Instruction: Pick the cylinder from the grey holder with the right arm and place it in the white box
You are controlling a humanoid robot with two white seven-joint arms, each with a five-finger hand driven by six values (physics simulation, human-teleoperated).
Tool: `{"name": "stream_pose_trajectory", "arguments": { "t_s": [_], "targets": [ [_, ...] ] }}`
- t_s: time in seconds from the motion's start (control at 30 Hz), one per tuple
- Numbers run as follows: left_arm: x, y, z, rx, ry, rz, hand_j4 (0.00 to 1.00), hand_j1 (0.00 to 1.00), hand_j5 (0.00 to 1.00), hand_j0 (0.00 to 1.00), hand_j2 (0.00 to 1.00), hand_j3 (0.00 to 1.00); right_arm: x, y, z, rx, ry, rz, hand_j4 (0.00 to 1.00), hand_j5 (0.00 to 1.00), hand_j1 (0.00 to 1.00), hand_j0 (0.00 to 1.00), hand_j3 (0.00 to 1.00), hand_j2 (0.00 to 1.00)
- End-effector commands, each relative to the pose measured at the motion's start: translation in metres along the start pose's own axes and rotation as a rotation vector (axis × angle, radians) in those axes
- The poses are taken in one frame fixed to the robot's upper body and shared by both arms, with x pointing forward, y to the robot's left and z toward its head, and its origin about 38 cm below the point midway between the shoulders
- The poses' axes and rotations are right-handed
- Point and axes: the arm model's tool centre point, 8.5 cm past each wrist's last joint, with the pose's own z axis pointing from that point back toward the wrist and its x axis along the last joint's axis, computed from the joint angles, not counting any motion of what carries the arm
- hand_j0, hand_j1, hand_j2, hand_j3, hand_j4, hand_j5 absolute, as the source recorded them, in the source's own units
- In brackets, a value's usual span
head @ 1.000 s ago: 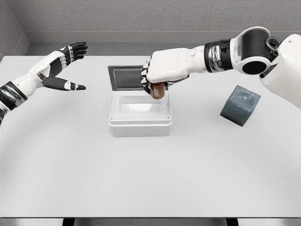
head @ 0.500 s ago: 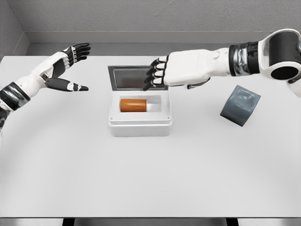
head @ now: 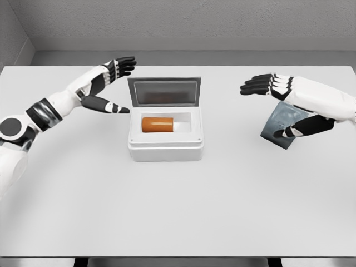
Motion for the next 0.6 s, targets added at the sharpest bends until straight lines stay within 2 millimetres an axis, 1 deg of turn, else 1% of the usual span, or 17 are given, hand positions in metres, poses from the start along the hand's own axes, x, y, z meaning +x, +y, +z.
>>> {"name": "stream_pose_trajectory", "arguments": {
  "t_s": [0.0,0.03,0.07,0.1,0.13,0.23,0.47,0.57],
  "targets": [
    [-0.001,-0.003,-0.001,-0.005,-0.003,0.006,1.00,1.00,1.00,1.00,1.00,1.00,0.002,-0.007,-0.003,-0.084,-0.031,-0.017,1.00,1.00,1.00,1.00,1.00,1.00],
    [0.001,-0.004,-0.002,-0.010,-0.010,0.003,1.00,1.00,1.00,1.00,1.00,1.00,0.001,-0.002,-0.003,-0.088,-0.030,-0.029,1.00,1.00,1.00,1.00,1.00,1.00],
    [0.003,-0.007,-0.002,-0.018,-0.018,0.002,1.00,1.00,1.00,1.00,1.00,1.00,-0.001,0.005,0.002,-0.100,-0.015,-0.043,1.00,1.00,1.00,1.00,1.00,1.00],
    [0.006,-0.009,-0.003,-0.022,-0.026,-0.001,1.00,1.00,1.00,1.00,1.00,1.00,-0.003,0.015,0.007,-0.125,-0.001,-0.073,1.00,1.00,1.00,1.00,1.00,1.00],
    [0.009,-0.010,-0.004,-0.028,-0.034,-0.005,1.00,1.00,1.00,1.00,1.00,1.00,-0.005,0.019,0.014,-0.141,0.019,-0.078,1.00,1.00,1.00,1.00,1.00,1.00],
    [0.007,-0.013,0.000,-0.033,-0.031,-0.004,1.00,1.00,1.00,1.00,1.00,1.00,-0.006,0.021,0.014,-0.131,0.030,-0.067,1.00,1.00,1.00,1.00,1.00,1.00],
    [0.016,-0.018,0.001,-0.048,-0.058,-0.016,1.00,1.00,1.00,1.00,1.00,1.00,-0.007,0.022,0.015,-0.129,0.036,-0.070,1.00,1.00,1.00,1.00,1.00,1.00],
    [0.018,-0.019,0.010,-0.055,-0.050,-0.027,1.00,1.00,1.00,1.00,1.00,1.00,-0.007,0.022,0.015,-0.129,0.036,-0.070,1.00,1.00,1.00,1.00,1.00,1.00]
  ]
}}
